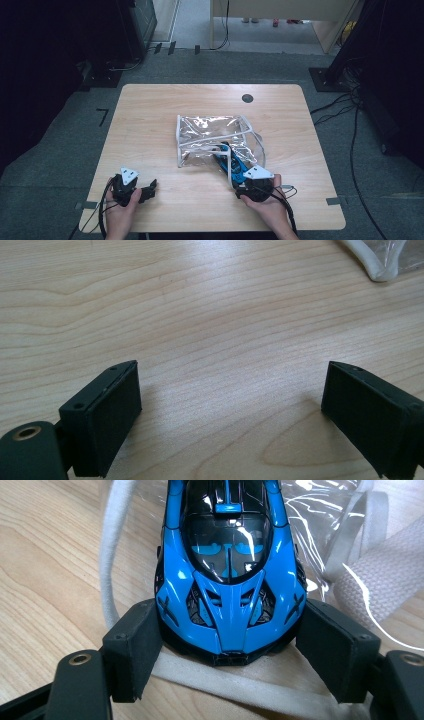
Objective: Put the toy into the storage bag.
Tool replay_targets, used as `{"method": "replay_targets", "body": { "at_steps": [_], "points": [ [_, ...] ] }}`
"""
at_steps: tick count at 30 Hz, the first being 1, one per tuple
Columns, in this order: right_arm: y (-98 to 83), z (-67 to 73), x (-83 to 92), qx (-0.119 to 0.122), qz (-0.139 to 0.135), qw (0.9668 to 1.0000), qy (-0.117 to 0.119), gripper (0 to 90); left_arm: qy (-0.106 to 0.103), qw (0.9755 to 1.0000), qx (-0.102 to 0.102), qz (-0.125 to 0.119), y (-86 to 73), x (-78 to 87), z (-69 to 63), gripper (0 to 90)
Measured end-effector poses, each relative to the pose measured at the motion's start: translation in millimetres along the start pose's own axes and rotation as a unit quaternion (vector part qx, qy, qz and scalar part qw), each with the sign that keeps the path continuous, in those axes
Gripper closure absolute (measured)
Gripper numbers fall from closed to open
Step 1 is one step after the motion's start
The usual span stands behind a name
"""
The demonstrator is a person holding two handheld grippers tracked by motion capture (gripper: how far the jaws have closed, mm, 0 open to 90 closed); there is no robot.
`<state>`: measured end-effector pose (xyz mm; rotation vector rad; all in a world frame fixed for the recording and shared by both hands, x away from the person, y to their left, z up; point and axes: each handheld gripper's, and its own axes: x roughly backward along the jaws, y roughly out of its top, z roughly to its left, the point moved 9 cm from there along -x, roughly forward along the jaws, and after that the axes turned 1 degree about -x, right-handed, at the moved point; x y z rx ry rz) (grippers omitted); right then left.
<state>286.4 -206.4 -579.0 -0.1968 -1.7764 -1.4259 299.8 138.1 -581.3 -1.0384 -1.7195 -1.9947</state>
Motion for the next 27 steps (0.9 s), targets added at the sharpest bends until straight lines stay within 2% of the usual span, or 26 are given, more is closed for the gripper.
{"method": "replay_targets", "body": {
  "at_steps": [2, 10, 11, 12, 13, 14, 15, 16, 17, 19, 21, 23, 25, 27],
  "points": [
    [0.2, 0.8, 0.6, 0.008, -0.007, 0.9999, -0.010, 27.4, 0.000, 1.0000, 0.000, 0.000, 0.0, 0.0, -0.2, 9.1],
    [8.2, 2.2, 6.9, 0.001, -0.025, 0.9995, -0.018, 27.9, 0.000, 1.0000, 0.000, 0.000, 0.0, 0.0, -0.2, 9.1],
    [10.3, 1.6, 8.8, 0.002, -0.030, 0.9993, -0.022, 61.4, 0.000, 1.0000, 0.000, 0.000, 0.0, 0.0, -0.2, 9.1],
    [17.8, 1.8, 15.8, -0.010, -0.063, 0.9978, -0.017, 89.4, -0.001, 1.0000, 0.000, 0.000, 0.0, 0.0, -0.3, 9.1],
    [23.5, -0.3, 20.3, -0.039, -0.073, 0.9965, -0.011, 90.0, -0.001, 1.0000, 0.000, 0.000, 0.0, 0.0, -0.3, 9.1],
    [29.9, -1.6, 23.7, -0.051, -0.080, 0.9955, 0.002, 90.0, -0.001, 1.0000, 0.000, 0.000, 0.0, 0.0, -0.3, 9.1],
    [35.7, -3.8, 26.2, -0.054, -0.086, 0.9949, 0.001, 88.3, -0.001, 1.0000, 0.000, 0.000, 0.0, 0.0, -0.3, 9.1],
    [39.5, -4.2, 27.0, -0.049, -0.085, 0.9952, 0.005, 79.1, -0.001, 1.0000, -0.001, 0.000, 0.0, 0.0, -0.3, 9.1],
    [40.5, -2.8, 26.2, -0.049, -0.074, 0.9960, 0.013, 73.6, -0.001, 1.0000, -0.001, 0.000, 0.0, 0.0, -0.3, 9.1],
    [38.8, -3.2, 25.3, -0.053, -0.066, 0.9963, 0.015, 66.7, -0.002, 1.0000, -0.001, 0.000, -0.1, 0.1, -0.7, 9.1],
    [31.2, -5.5, 21.7, -0.055, -0.052, 0.9970, 0.018, 63.8, -0.002, 1.0000, -0.001, 0.000, -0.2, 0.2, -0.7, 9.1],
    [23.1, -10.0, 19.1, -0.059, -0.049, 0.9969, 0.014, 58.6, -0.002, 1.0000, -0.001, 0.000, -0.2, 0.2, -0.7, 9.1],
    [15.3, -12.8, 17.1, -0.063, -0.045, 0.9968, 0.018, 50.0, -0.002, 1.0000, -0.001, 0.000, -0.2, 0.2, -0.7, 9.1],
    [7.6, -15.5, 15.6, -0.049, -0.034, 0.9982, 0.010, 44.1, -0.002, 1.0000, -0.001, 0.000, -0.2, 0.2, -0.7, 9.1]
  ]
}}
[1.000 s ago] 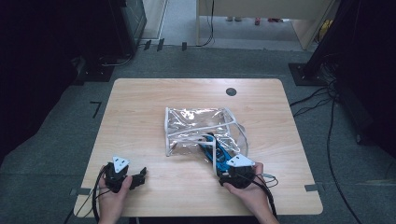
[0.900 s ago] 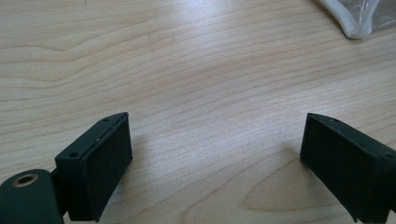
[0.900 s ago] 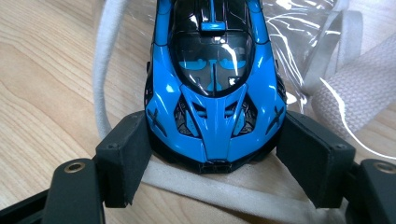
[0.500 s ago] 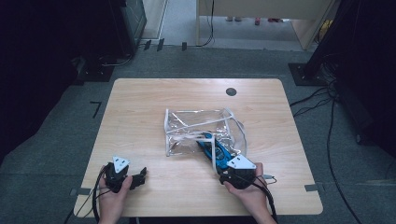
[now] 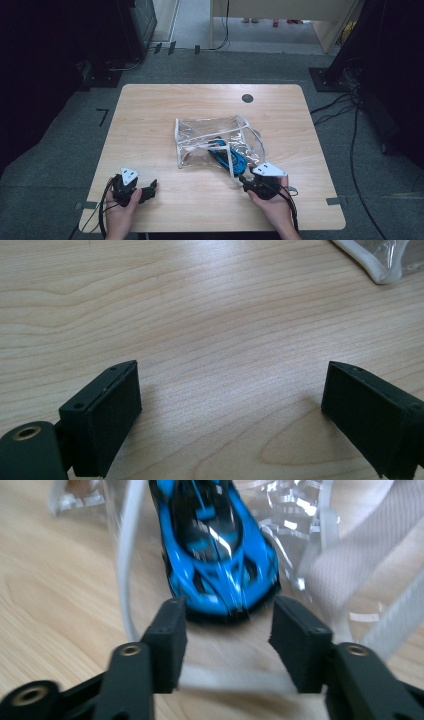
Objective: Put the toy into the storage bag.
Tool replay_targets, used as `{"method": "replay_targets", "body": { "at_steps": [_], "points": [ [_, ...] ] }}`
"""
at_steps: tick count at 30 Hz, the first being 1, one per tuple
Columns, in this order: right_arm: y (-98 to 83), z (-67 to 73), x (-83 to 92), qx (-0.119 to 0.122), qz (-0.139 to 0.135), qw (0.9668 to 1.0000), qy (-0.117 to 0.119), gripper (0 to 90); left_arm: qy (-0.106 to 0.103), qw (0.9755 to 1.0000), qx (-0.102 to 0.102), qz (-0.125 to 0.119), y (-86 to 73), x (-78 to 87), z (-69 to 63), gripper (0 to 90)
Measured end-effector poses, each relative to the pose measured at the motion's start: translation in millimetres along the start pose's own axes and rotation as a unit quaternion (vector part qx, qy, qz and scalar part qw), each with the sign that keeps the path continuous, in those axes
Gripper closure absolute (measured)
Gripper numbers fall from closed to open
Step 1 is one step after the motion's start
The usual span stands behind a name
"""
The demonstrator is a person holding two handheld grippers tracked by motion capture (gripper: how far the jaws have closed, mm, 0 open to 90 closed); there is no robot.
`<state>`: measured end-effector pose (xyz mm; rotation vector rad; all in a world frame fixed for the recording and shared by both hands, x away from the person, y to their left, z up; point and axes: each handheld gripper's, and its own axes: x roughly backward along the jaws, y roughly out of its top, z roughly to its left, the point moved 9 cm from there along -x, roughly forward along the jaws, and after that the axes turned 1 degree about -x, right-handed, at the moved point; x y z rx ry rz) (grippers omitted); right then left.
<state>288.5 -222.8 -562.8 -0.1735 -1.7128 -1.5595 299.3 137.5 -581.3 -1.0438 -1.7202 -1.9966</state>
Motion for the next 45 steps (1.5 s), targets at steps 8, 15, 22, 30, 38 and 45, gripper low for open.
{"method": "replay_targets", "body": {
  "at_steps": [8, 15, 22, 30, 38, 45],
  "points": [
    [-5.3, 5.4, -12.1, 0.042, 0.020, 0.9988, 0.017, 79.4, 0.000, 1.0000, 0.000, 0.000, 0.2, -0.2, -0.2, 9.1],
    [4.9, 5.2, -15.9, 0.036, 0.017, 0.9991, 0.014, 90.0, 0.000, 1.0000, 0.000, 0.000, 0.3, -0.3, -0.2, 9.1],
    [13.2, 12.9, -17.4, 0.036, 0.005, 0.9991, 0.024, 54.8, 0.000, 1.0000, -0.001, 0.000, 0.2, -0.2, -0.3, 9.1],
    [10.2, 6.0, -26.7, 0.075, 0.001, 0.9966, -0.034, 27.8, -0.001, 1.0000, 0.000, 0.000, 0.3, -0.3, -0.6, 9.1],
    [9.6, 6.4, -37.3, 0.077, 0.019, 0.9965, -0.028, 29.5, -0.001, 1.0000, 0.000, 0.000, 0.3, -0.3, -0.6, 9.1],
    [13.1, 11.2, -32.5, 0.124, -0.003, 0.9906, -0.058, 57.8, -0.001, 1.0000, -0.001, -0.001, 0.4, -0.4, -0.8, 9.1]
  ]
}}
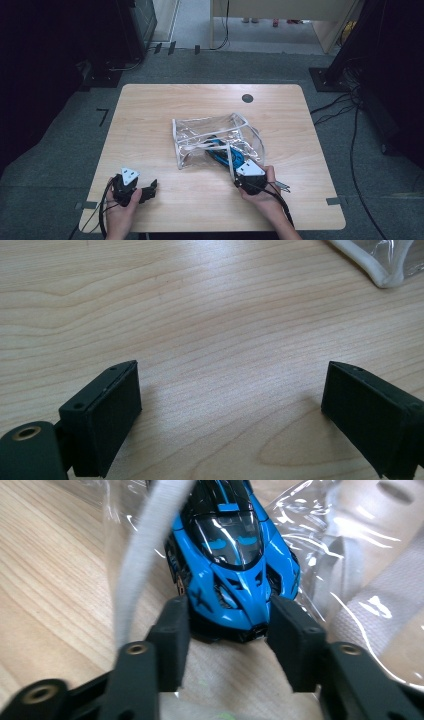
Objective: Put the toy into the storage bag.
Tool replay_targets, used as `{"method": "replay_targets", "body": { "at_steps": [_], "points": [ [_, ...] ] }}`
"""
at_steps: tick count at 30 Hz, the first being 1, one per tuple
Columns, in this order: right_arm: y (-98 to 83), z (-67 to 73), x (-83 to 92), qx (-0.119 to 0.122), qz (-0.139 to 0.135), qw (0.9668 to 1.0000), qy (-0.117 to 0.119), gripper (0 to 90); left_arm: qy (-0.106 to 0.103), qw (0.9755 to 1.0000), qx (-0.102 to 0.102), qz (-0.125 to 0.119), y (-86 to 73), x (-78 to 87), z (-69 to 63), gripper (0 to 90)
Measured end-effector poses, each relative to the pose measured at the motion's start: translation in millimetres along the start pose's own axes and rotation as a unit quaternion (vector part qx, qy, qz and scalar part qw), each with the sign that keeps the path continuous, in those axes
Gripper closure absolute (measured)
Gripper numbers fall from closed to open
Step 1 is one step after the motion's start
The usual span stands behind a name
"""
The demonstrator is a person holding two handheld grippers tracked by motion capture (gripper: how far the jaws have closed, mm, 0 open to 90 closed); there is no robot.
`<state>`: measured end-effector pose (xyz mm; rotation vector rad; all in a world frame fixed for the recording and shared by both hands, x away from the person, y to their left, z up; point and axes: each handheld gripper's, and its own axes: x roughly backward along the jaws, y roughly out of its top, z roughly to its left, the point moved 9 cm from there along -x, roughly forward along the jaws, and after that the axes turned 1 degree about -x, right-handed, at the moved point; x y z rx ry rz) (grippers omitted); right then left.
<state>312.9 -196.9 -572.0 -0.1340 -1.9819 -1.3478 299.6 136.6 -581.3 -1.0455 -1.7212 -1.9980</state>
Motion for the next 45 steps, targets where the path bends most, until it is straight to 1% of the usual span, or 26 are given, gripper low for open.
{"method": "replay_targets", "body": {
  "at_steps": [1, 2, 4, 6, 8, 10, 12, 13, 14, 16, 18, 21, 25, 26, 27, 28, 30, 34, 37, 38, 39, 40, 41, 42, 43, 45],
  "points": [
    [0.7, 1.6, -0.2, -0.007, -0.001, 0.9999, 0.010, 67.2, 0.000, 1.0000, 0.000, 0.000, 0.0, 0.0, -0.1, 9.1],
    [2.2, 2.6, -0.5, -0.025, -0.006, 0.9994, 0.021, 67.7, 0.000, 1.0000, 0.000, 0.000, 0.0, 0.0, -0.1, 9.1],
    [4.8, -0.3, -1.5, -0.047, -0.013, 0.9983, 0.031, 66.8, 0.000, 1.0000, 0.000, 0.000, 0.0, 0.0, -0.1, 9.1],
    [7.1, -3.6, -2.4, -0.073, -0.018, 0.9963, 0.042, 69.2, 0.000, 1.0000, 0.000, 0.000, 0.0, 0.0, -0.1, 9.1],
    [7.4, -6.0, -2.7, -0.084, -0.019, 0.9949, 0.051, 71.8, 0.000, 1.0000, 0.000, 0.000, 0.0, 0.0, -0.1, 9.1],
    [7.6, -7.7, -1.4, -0.092, -0.027, 0.9934, 0.063, 69.4, 0.000, 1.0000, 0.000, 0.000, 0.0, 0.0, -0.1, 9.1],
    [6.8, -11.8, 3.1, -0.101, -0.044, 0.9924, 0.056, 64.2, 0.000, 1.0000, 0.000, 0.000, 0.0, 0.0, -0.2, 9.1],
    [6.6, -13.9, 6.3, -0.107, -0.054, 0.9911, 0.056, 63.2, 0.000, 1.0000, 0.000, 0.000, 0.0, 0.0, -0.2, 9.1],
    [6.7, -16.4, 10.1, -0.115, -0.065, 0.9897, 0.056, 63.4, 0.000, 1.0000, 0.000, 0.000, 0.0, 0.0, -0.2, 9.1],
    [4.7, -23.3, 17.1, -0.124, -0.071, 0.9886, 0.047, 66.8, 0.000, 1.0000, 0.000, 0.000, 0.0, 0.0, -0.2, 9.1],
    [1.6, -31.9, 23.4, -0.131, -0.066, 0.9886, 0.034, 71.2, 0.000, 1.0000, 0.000, 0.000, 0.0, 0.0, -0.3, 9.1],
    [-4.1, -45.5, 33.1, -0.147, -0.059, 0.9872, 0.020, 74.1, -0.001, 1.0000, -0.001, 0.000, -0.1, 0.1, -0.3, 9.1],
    [-17.0, -61.6, 44.6, -0.170, -0.048, 0.9842, -0.010, 70.2, -0.001, 1.0000, -0.001, 0.000, 0.0, 0.0, -0.4, 9.1],
    [-20.1, -62.2, 45.8, -0.176, -0.047, 0.9832, -0.003, 68.6, -0.001, 1.0000, -0.001, 0.000, 0.0, 0.0, -0.3, 9.1],
    [-23.1, -62.6, 46.1, -0.177, -0.045, 0.9831, 0.000, 66.8, -0.001, 1.0000, -0.001, 0.000, 0.0, 0.0, -0.3, 9.1],
    [-26.2, -63.7, 45.9, -0.178, -0.041, 0.9832, -0.004, 64.5, -0.001, 1.0000, -0.001, 0.000, 0.0, 0.0, -0.4, 9.1],
    [-29.9, -64.6, 43.8, -0.190, -0.037, 0.9810, -0.009, 61.5, -0.001, 1.0000, 0.000, 0.000, 0.0, 0.0, -0.4, 9.1],
    [-33.2, -62.5, 35.9, -0.207, -0.030, 0.9780, -0.005, 61.4, 0.000, 1.0000, 0.000, 0.000, 0.0, 0.0, -0.5, 9.1],
    [-29.2, -65.6, 33.8, -0.229, -0.045, 0.9723, 0.004, 63.6, 0.000, 1.0000, 0.000, 0.000, 0.0, 0.0, -0.5, 9.1],
    [-27.5, -66.5, 31.9, -0.232, -0.046, 0.9715, 0.004, 65.5, -0.001, 1.0000, -0.001, 0.000, 0.0, 0.0, -0.5, 9.1],
    [-25.6, -66.3, 30.1, -0.235, -0.048, 0.9709, 0.007, 69.8, -0.001, 1.0000, -0.001, 0.000, 0.0, 0.0, -0.5, 9.1],
    [-24.3, -64.2, 27.2, -0.233, -0.045, 0.9712, 0.014, 71.6, -0.001, 1.0000, 0.000, 0.000, 0.0, 0.0, -0.5, 9.1],
    [-24.3, -62.4, 24.0, -0.230, -0.037, 0.9725, 0.010, 74.5, -0.001, 1.0000, 0.000, 0.000, 0.0, 0.0, -0.5, 9.1],
    [-25.1, -63.3, 22.2, -0.225, -0.032, 0.9738, -0.006, 80.4, -0.001, 1.0000, 0.000, 0.000, 0.0, 0.0, -0.5, 9.1],
    [-24.6, -64.0, 22.8, -0.227, -0.035, 0.9733, -0.007, 83.0, -0.001, 1.0000, -0.001, 0.000, 0.0, 0.0, -0.5, 9.1],
    [-19.8, -64.9, 27.4, -0.228, -0.048, 0.9724, 0.004, 86.2, -0.001, 1.0000, -0.001, 0.000, 0.0, 0.0, -0.5, 9.1]
  ]
}}
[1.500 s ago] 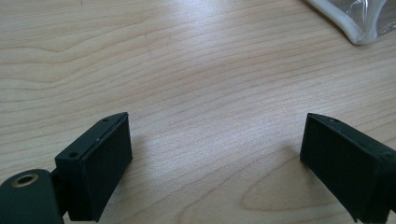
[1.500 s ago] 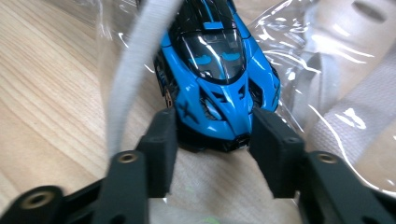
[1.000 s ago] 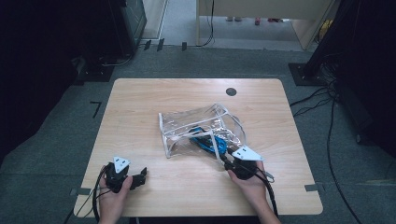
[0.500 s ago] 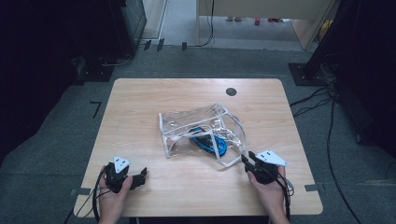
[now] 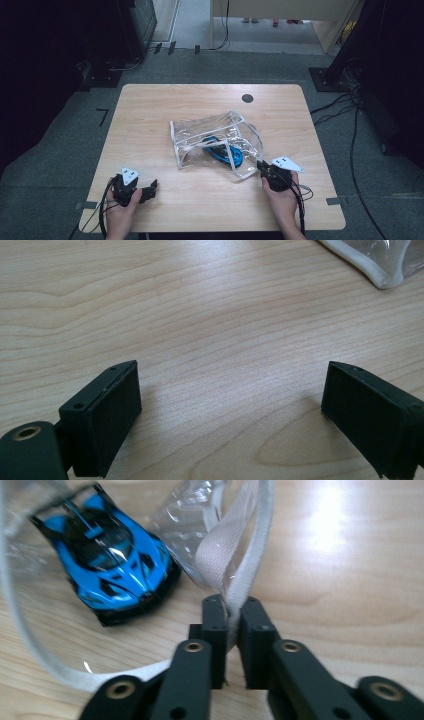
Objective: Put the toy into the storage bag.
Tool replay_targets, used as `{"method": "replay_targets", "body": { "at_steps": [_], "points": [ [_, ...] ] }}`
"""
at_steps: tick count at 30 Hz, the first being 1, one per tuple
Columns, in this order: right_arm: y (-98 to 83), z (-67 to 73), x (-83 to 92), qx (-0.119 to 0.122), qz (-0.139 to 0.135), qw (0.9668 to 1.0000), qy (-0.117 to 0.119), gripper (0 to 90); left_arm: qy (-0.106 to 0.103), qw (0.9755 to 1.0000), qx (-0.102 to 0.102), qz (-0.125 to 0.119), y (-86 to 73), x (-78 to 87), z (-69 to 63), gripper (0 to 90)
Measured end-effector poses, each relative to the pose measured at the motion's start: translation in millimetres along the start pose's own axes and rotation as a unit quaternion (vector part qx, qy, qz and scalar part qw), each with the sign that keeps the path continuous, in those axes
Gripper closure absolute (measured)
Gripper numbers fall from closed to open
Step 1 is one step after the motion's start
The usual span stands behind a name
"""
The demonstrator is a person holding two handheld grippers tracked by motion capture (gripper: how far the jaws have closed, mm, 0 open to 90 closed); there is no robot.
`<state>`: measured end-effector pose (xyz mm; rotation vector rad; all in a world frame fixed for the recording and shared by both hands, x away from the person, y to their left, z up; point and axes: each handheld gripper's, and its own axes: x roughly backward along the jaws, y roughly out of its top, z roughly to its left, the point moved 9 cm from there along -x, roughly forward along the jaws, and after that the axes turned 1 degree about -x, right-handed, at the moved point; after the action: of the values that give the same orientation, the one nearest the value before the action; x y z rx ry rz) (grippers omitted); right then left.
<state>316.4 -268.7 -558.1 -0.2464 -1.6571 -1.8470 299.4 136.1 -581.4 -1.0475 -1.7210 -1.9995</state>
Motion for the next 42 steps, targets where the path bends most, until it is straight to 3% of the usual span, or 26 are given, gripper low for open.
{"method": "replay_targets", "body": {
  "at_steps": [3, 11, 15, 18, 25, 26, 29, 30, 31, 34, 36, 39, 42],
  "points": [
    [9.2, 5.7, 7.0, 0.009, -0.003, 0.9999, 0.007, 86.8, 0.000, 1.0000, 0.000, 0.000, 0.1, -0.1, -0.1, 9.1],
    [42.5, 38.5, 33.1, -0.008, -0.027, 0.9983, 0.052, 86.7, 0.000, 1.0000, 0.000, 0.000, 0.1, -0.1, -0.1, 9.1],
    [57.0, 50.4, 46.0, 0.002, -0.039, 0.9971, 0.065, 86.8, 0.000, 1.0000, 0.000, 0.000, 0.1, -0.1, -0.1, 9.1],
    [49.7, 52.2, 54.3, 0.008, -0.032, 0.9970, 0.071, 87.0, -0.001, 1.0000, -0.001, 0.000, -0.1, 0.1, -0.3, 9.1],
    [4.9, 47.6, 68.2, 0.030, 0.007, 0.9969, 0.073, 86.7, 0.000, 1.0000, -0.001, 0.000, -0.1, 0.1, -0.3, 9.1],
    [1.4, 45.4, 68.0, 0.024, 0.012, 0.9968, 0.075, 86.1, 0.000, 1.0000, 0.000, 0.000, -0.1, 0.1, -0.5, 9.1],
    [-4.6, 38.7, 67.2, 0.004, 0.029, 0.9960, 0.084, 77.9, 0.000, 1.0000, 0.000, 0.000, 0.0, 0.0, -0.7, 9.1],
    [-3.6, 36.1, 68.8, -0.001, 0.023, 0.9966, 0.079, 70.8, 0.000, 1.0000, 0.000, 0.000, 0.0, 0.0, -0.7, 9.1],
    [-2.5, 33.4, 70.9, -0.001, 0.018, 0.9975, 0.068, 69.6, 0.000, 1.0000, 0.000, 0.000, 0.0, 0.0, -0.8, 9.1],
    [2.6, 32.7, 78.8, 0.016, 0.001, 0.9985, 0.052, 72.6, 0.000, 1.0000, -0.001, 0.000, 0.1, -0.1, -0.8, 9.1],
    [5.6, 40.1, 80.1, 0.039, -0.008, 0.9977, 0.055, 78.3, 0.000, 1.0000, -0.001, 0.000, 0.2, -0.2, -0.9, 9.1],
    [1.9, 62.8, 72.7, 0.087, 0.010, 0.9922, 0.089, 87.9, 0.000, 1.0000, -0.001, 0.000, 0.2, -0.2, -0.9, 9.1],
    [-13.6, 80.1, 50.2, 0.133, 0.065, 0.9837, 0.101, 90.0, -0.001, 1.0000, -0.001, 0.000, 0.2, -0.2, -0.9, 9.1]
  ]
}}
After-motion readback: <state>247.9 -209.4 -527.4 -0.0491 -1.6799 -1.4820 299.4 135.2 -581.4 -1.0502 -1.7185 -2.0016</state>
